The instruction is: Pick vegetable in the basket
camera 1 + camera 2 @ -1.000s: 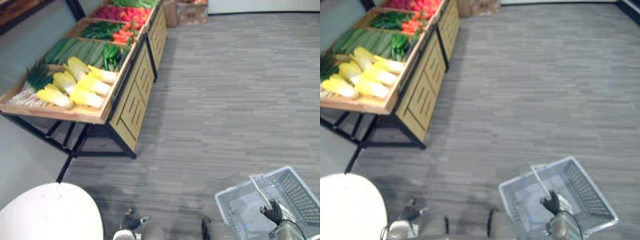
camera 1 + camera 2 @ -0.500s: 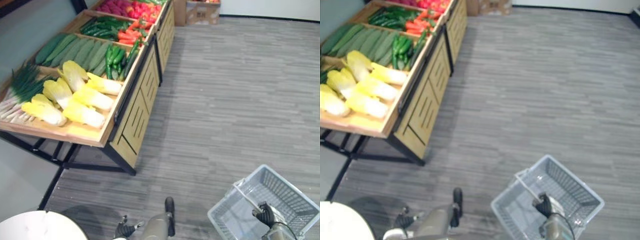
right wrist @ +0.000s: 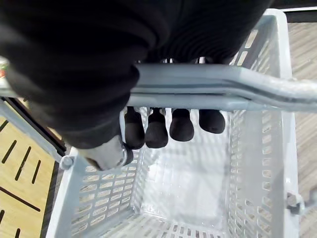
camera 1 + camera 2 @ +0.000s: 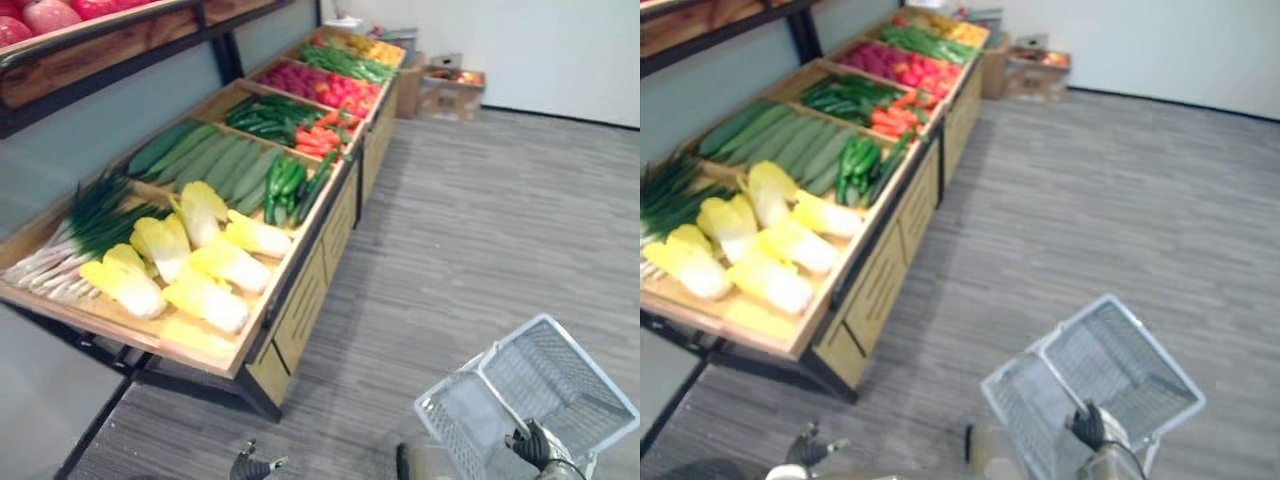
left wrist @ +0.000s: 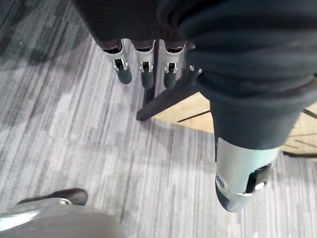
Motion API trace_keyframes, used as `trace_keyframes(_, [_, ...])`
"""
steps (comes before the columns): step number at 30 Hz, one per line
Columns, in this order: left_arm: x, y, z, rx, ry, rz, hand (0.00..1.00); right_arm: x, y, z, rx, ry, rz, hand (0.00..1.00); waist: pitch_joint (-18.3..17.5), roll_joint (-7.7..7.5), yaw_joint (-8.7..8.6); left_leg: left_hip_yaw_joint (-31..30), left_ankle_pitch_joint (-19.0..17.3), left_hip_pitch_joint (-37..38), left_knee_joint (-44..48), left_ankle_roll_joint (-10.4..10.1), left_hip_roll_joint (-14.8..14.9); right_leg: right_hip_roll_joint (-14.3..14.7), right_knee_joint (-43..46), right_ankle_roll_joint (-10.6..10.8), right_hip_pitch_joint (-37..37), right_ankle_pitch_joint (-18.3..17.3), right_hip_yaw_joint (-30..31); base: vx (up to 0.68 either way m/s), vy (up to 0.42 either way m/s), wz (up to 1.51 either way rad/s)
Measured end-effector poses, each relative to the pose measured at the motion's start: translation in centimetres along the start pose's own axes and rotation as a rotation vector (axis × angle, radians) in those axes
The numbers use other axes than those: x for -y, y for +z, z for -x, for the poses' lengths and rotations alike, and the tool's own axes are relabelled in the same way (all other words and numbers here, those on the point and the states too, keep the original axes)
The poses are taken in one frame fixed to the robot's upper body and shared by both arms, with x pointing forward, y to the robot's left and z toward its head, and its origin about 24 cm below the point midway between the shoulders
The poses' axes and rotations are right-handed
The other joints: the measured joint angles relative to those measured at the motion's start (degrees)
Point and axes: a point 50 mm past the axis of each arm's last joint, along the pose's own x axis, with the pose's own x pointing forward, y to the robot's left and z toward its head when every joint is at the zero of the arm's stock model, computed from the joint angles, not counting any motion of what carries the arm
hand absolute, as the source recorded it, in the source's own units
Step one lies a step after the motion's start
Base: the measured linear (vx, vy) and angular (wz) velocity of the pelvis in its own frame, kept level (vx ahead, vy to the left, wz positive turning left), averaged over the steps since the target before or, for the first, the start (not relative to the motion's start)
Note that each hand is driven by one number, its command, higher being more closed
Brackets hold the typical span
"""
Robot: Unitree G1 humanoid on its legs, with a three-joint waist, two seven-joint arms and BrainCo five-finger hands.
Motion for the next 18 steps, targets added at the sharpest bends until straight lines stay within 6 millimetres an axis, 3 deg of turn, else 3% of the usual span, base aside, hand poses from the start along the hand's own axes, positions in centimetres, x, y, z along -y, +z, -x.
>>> trace_keyframes(1, [0.3,0.6,-0.1,0.021,-0.002,0.021,0.00,-0.1,-0.2,0.1,-0.010,-0.002,-0.008,1.00,-0.01,0.09,0.06,-2.64,-0.78,0.71,0.14,-0.83,0.57,0.59,-10.68,0.65,-0.30,0.53,2.64,0.54,-0.219,1.09])
trace_keyframes(4, [0.8,1.2,-0.2,0.033,0.003,0.069,0.00,0.3,-0.2,-0.1,-0.026,-0.019,-0.015,1.00,-0.05,-0.19,0.46,-8.26,-4.26,2.43,1.22,-3.10,1.88,-0.03,-29.68,1.11,0.18,3.74,9.66,0.51,-0.298,1.06])
trace_keyframes(5, [0.8,1.2,-0.2,0.032,0.008,0.082,0.00,0.3,-0.2,0.0,-0.028,-0.019,-0.014,1.00,0.01,-0.51,0.54,-9.21,-5.21,3.16,1.61,-3.79,1.96,-0.85,-31.57,1.24,0.83,4.61,9.38,0.47,-0.350,0.95])
trace_keyframes(6, [0.6,0.9,-0.1,0.020,0.022,0.104,0.00,0.3,-0.2,0.0,-0.027,-0.018,-0.014,1.00,0.33,-1.05,0.78,-10.46,-7.26,4.61,3.03,-5.25,2.41,-2.39,-30.51,2.78,1.71,9.29,7.11,0.36,-0.294,0.79])
trace_keyframes(7, [0.5,0.8,-0.1,0.016,0.027,0.109,0.00,0.3,-0.3,0.0,-0.029,-0.017,-0.013,1.00,0.21,-1.03,0.80,-11.08,-8.09,5.19,3.65,-5.99,3.09,-2.38,-28.60,3.37,1.67,11.07,5.75,0.44,-0.372,0.88])
trace_keyframes(8, [1.1,0.7,0.0,0.008,0.021,0.132,0.00,0.3,-0.3,0.0,-0.039,-0.018,-0.011,1.00,-0.21,-0.01,1.31,-11.23,-8.43,5.41,5.34,-6.62,4.95,-1.58,-24.87,1.85,1.12,9.79,3.06,0.45,-0.360,0.71])
trace_keyframes(9, [1.9,0.7,0.1,0.001,0.014,0.160,0.00,0.6,-0.1,-0.2,-0.032,-0.028,-0.009,1.00,-1.07,1.64,1.61,-11.10,-7.98,3.70,8.03,-7.30,6.72,-0.81,-23.65,0.36,1.09,8.73,0.52,0.44,-0.349,0.67])
trace_keyframes(11, [2.8,1.0,0.2,0.001,0.007,0.187,0.00,1.1,0.6,-0.5,-0.003,-0.045,-0.010,1.00,-1.25,2.58,1.68,-11.25,-6.01,0.56,12.76,-9.23,8.02,-0.42,-21.94,-1.84,0.95,6.88,-2.55,0.39,-0.328,0.63])
trace_keyframes(13, [3.2,1.2,0.2,0.001,0.007,0.207,0.00,1.0,1.2,-0.7,0.016,-0.040,-0.009,1.00,-1.42,2.90,1.56,-12.26,-2.32,-2.28,17.43,-10.79,8.41,-0.58,-21.76,-3.59,2.37,5.75,-5.40,0.37,-0.372,0.66])
trace_keyframes(14, [3.3,1.3,0.1,0.003,0.006,0.215,0.00,0.8,1.1,-0.6,0.015,-0.034,-0.006,1.00,-0.85,2.02,1.51,-12.12,0.73,-4.02,20.74,-12.65,8.67,-0.85,-22.85,-4.41,4.64,4.92,-7.28,0.25,-0.285,0.65])
trace_keyframes(15, [3.1,1.4,0.1,0.009,0.009,0.214,0.00,0.7,1.2,-0.6,0.015,-0.030,-0.006,1.00,-0.72,2.08,1.53,-10.63,3.40,-5.02,23.37,-13.99,9.12,-1.17,-23.96,-4.88,6.66,4.48,-8.61,0.19,-0.270,0.88])
trace_keyframes(16, [2.9,1.4,0.1,0.016,0.015,0.211,0.00,0.7,0.9,-0.5,0.008,-0.028,-0.004,1.00,-0.20,1.25,1.46,-5.53,4.85,-6.63,26.24,-14.31,11.25,-1.92,-25.88,-5.53,9.44,4.02,-11.12,0.15,-0.244,0.97])
trace_keyframes(18, [2.8,1.4,0.1,0.018,0.016,0.206,0.00,0.7,0.2,-0.2,-0.014,-0.033,-0.009,1.00,-0.09,1.38,0.43,5.61,4.33,-8.70,26.82,-13.38,15.76,-3.19,-28.10,-5.83,12.86,3.52,-15.14,0.09,-0.201,1.15])
